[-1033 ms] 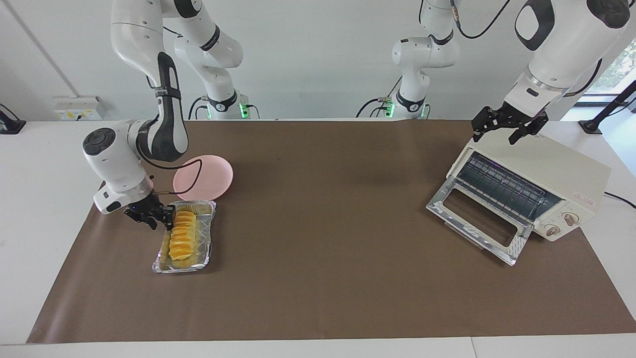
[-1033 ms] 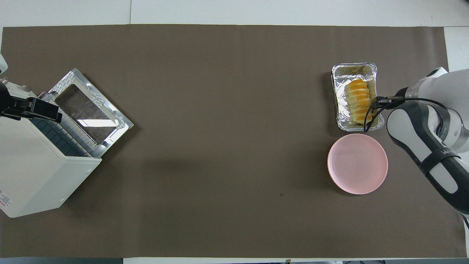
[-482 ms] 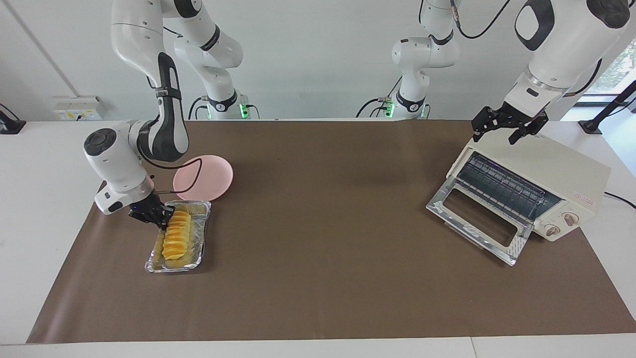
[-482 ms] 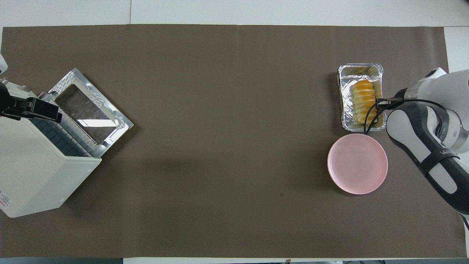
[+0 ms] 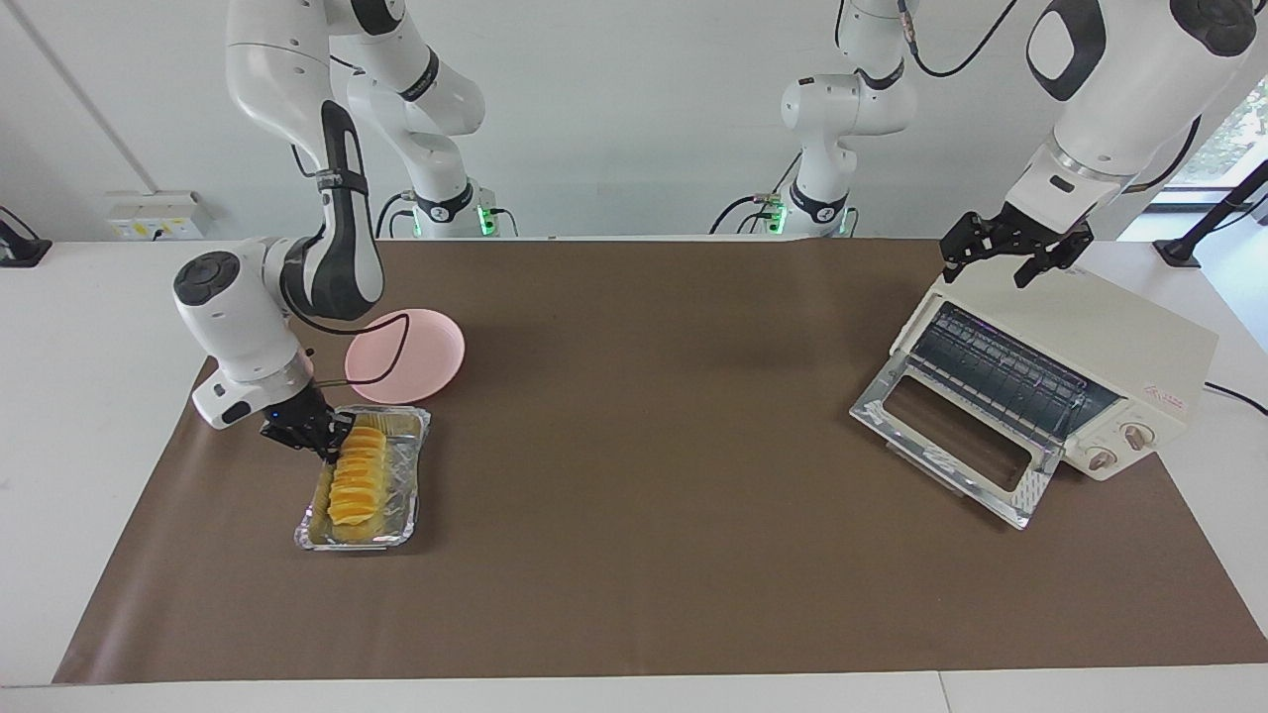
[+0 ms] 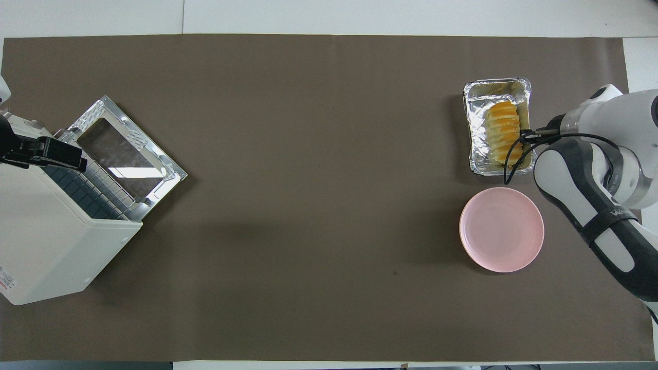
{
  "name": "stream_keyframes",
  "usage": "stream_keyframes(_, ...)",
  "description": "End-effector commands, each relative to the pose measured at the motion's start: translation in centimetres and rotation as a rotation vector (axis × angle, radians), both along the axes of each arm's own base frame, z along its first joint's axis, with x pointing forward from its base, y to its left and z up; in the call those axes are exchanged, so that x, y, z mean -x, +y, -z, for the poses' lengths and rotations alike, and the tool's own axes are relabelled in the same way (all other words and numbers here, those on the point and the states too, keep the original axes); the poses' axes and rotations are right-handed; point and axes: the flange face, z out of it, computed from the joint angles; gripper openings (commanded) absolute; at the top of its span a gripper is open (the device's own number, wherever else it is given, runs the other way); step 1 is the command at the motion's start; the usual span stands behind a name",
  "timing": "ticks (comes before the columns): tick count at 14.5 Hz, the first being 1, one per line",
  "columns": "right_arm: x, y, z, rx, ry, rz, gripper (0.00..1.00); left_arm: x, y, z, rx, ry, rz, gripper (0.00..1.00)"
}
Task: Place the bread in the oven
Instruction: 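Slide the foil tray with the right gripper toward the oven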
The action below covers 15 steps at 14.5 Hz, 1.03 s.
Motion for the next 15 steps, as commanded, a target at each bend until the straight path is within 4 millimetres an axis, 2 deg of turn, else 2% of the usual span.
stream_keyframes(1,-1.9,3.2,-3.8,0.001,-0.040,-0.051,0.00,0.5,0.1,-0.3,-0.012,-0.016,-0.010,1.00)
stream_keyframes(3,-3.2,5.7,-6.6,-0.001,-0.088,-0.086,0.00,0.5,0.2,-0.3,-0.013,-0.016,-0.011,1.00)
stream_keyframes(4,-3.7,7.6,-7.4,-0.012,-0.104,-0.097,0.00,0.5,0.2,-0.3,-0.013,-0.016,-0.011,1.00)
stream_keyframes(7,-3.5,16.5,-8.7,-0.067,-0.067,-0.038,0.00,0.5,0.2,-0.3,-0.012,-0.016,-0.012,1.00)
stream_keyframes(9,-3.0,20.5,-8.5,-0.087,-0.055,-0.008,0.00,0.5,0.2,-0.3,-0.013,-0.016,-0.011,1.00)
stream_keyframes(10,-2.6,23.2,-8.5,-0.101,-0.046,-0.022,0.00,0.5,0.2,-0.3,-0.012,-0.016,-0.012,1.00)
stream_keyframes(11,-2.8,24.8,-8.4,-0.113,-0.044,-0.013,0.00,0.5,0.1,-0.3,-0.012,-0.016,-0.010,1.00)
stream_keyframes(12,-3.0,27.3,-8.2,-0.128,-0.041,-0.008,0.00,0.5,0.2,-0.3,-0.013,-0.016,-0.011,1.00)
stream_keyframes(13,-2.5,31.3,-7.3,-0.142,-0.010,0.001,0.00,0.5,0.2,-0.3,-0.013,-0.016,-0.011,1.00)
stream_keyframes(14,-2.5,34.5,-6.3,-0.161,0.015,0.031,0.00,0.5,0.2,-0.3,-0.013,-0.016,-0.010,1.00)
stream_keyframes(15,-2.7,36.4,-5.6,-0.173,0.022,0.051,0.00,0.6,0.2,-0.3,-0.013,-0.015,-0.011,1.00)
